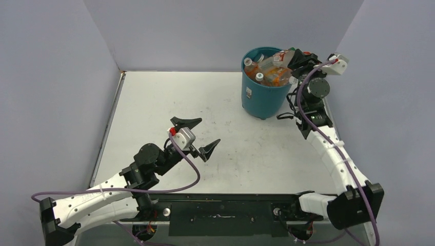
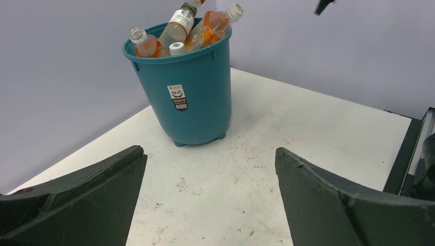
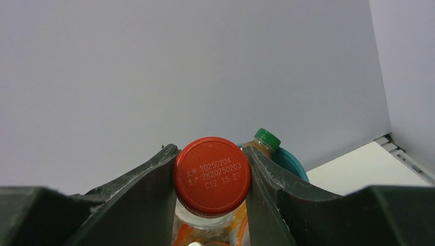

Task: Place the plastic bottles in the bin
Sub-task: Place the plastic bottle in the trash bin.

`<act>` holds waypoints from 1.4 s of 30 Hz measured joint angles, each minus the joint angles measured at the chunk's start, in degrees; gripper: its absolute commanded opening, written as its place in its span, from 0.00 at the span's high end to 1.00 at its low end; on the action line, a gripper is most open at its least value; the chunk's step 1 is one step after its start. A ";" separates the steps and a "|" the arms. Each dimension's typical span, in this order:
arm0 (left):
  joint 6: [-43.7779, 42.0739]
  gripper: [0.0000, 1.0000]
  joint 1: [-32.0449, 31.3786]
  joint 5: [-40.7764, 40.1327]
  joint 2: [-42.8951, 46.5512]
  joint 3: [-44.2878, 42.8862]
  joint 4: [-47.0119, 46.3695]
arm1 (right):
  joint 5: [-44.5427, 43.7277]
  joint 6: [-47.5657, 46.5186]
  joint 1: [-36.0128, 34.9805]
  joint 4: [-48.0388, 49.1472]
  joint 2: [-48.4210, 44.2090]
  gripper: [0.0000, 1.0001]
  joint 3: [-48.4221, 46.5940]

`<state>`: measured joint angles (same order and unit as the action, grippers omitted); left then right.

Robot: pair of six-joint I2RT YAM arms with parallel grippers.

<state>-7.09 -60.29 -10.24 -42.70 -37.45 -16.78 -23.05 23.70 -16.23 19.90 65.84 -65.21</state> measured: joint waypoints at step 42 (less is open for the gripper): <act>0.42 0.04 -1.53 1.29 -1.27 1.51 -0.68 | 17.59 9.99 9.01 -5.16 18.27 0.25 -7.54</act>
<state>-6.68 -61.82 -8.95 -43.97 -35.94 -17.45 -5.45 33.69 -7.22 14.74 84.12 -72.75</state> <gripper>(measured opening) 0.960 0.713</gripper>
